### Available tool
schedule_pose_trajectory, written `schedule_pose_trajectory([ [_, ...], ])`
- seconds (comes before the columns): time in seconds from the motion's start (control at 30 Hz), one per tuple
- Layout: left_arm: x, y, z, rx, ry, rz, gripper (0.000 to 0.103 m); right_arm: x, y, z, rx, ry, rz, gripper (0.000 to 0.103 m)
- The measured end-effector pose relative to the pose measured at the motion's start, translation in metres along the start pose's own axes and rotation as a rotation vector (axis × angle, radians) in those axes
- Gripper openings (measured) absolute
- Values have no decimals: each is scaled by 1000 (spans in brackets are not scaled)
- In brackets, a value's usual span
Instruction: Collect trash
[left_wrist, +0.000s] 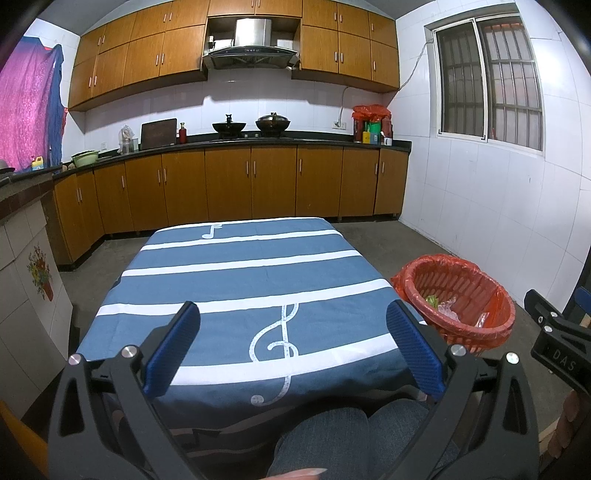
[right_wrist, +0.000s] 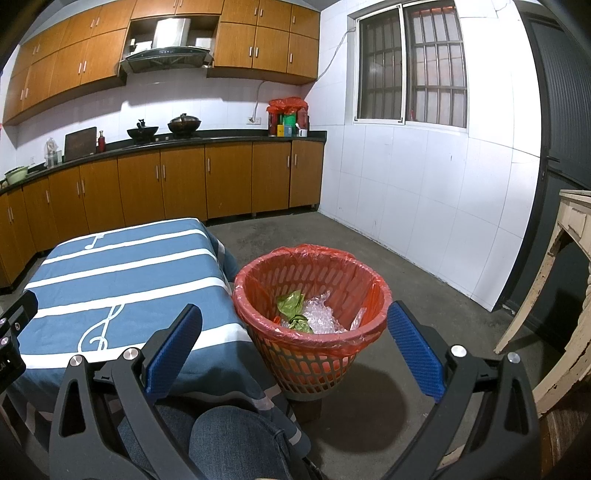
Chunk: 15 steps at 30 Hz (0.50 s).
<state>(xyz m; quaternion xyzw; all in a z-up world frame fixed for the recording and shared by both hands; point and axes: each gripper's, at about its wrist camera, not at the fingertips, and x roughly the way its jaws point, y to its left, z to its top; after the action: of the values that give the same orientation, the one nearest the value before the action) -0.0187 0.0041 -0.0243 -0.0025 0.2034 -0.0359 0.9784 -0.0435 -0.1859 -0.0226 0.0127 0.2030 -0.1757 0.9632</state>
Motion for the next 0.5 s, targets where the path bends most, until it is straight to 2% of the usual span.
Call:
schedule_pose_trajectory([
  [0.5,0,0,0,0,2,0,99,0,-1,1,0,2,0,100],
])
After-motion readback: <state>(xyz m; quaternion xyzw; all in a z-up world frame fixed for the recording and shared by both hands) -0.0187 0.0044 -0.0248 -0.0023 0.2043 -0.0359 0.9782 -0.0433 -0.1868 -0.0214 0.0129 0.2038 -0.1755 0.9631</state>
